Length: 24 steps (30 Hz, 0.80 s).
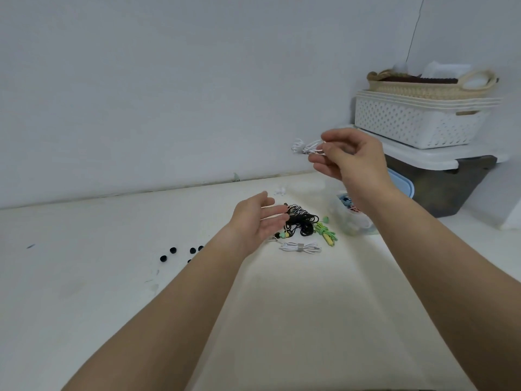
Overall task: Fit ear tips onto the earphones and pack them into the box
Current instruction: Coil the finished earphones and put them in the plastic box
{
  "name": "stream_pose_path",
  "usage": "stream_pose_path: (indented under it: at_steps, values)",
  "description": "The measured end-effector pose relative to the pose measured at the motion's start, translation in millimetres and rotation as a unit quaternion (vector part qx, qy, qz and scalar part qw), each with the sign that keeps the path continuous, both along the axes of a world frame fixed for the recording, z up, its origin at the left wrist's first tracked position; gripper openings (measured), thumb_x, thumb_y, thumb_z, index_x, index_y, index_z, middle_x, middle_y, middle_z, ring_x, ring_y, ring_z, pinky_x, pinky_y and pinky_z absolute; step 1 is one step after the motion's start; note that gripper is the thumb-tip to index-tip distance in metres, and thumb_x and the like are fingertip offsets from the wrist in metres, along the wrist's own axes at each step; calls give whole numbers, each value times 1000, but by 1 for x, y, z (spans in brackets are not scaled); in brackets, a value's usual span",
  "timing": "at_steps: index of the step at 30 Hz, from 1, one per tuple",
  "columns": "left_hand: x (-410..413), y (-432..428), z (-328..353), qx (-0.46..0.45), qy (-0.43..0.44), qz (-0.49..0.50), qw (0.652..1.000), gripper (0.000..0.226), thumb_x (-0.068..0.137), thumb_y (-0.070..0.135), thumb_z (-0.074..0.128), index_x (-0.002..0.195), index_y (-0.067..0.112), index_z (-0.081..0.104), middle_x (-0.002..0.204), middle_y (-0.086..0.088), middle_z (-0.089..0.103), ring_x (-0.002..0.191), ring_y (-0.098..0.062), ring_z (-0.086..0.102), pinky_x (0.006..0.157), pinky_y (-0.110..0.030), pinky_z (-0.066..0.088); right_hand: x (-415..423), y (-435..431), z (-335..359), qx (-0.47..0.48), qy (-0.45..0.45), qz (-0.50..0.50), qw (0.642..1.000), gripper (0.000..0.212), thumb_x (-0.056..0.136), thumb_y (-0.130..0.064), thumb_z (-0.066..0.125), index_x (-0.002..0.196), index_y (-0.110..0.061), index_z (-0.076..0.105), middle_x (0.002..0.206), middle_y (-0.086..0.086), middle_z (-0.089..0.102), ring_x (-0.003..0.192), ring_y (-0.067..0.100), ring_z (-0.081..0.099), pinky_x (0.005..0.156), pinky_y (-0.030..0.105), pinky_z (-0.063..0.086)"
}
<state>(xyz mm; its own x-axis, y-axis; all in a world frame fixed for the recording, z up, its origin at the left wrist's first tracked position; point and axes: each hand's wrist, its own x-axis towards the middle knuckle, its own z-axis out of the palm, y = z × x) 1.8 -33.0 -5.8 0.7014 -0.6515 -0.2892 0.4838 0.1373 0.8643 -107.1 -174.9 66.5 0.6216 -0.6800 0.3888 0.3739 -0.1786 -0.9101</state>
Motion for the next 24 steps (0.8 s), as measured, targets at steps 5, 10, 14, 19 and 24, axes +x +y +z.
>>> stream_pose_path:
  at_steps: [5,10,14,19,24]
  values:
    - [2,6,4,-94,128,-46,986,60,99,56,49,127,3,41,123,-35,62,100,-50,69,83,-51,59,-2,9,4,43,7,109,993,24,97,6,51,105,-11,66,84,4,72,81,24,75,71,31,61]
    - [5,15,11,-170,155,3,973,27,107,27,46,101,2,53,98,-25,72,70,-33,74,55,-30,61,-4,16,5,70,19,172,982,27,96,9,49,109,-8,65,89,10,68,75,23,72,70,33,61]
    - [9,37,11,-104,67,29,992,15,102,1,48,109,-5,59,88,-19,73,68,-25,75,63,-27,62,-4,15,1,105,52,144,983,25,94,7,47,104,-5,67,83,15,61,60,21,65,63,35,60]
    - [6,72,10,-35,-8,22,999,17,97,3,55,110,-6,61,102,-21,72,86,-33,72,80,-33,61,1,23,-26,81,201,90,972,25,92,3,45,91,-2,69,81,16,52,52,21,55,54,33,59]
    - [4,99,1,-8,2,-14,1000,27,97,3,51,119,-9,61,110,-25,72,97,-39,73,75,-36,63,9,42,-64,-25,377,125,917,13,79,-6,57,79,-1,69,73,16,54,51,27,50,51,30,53]
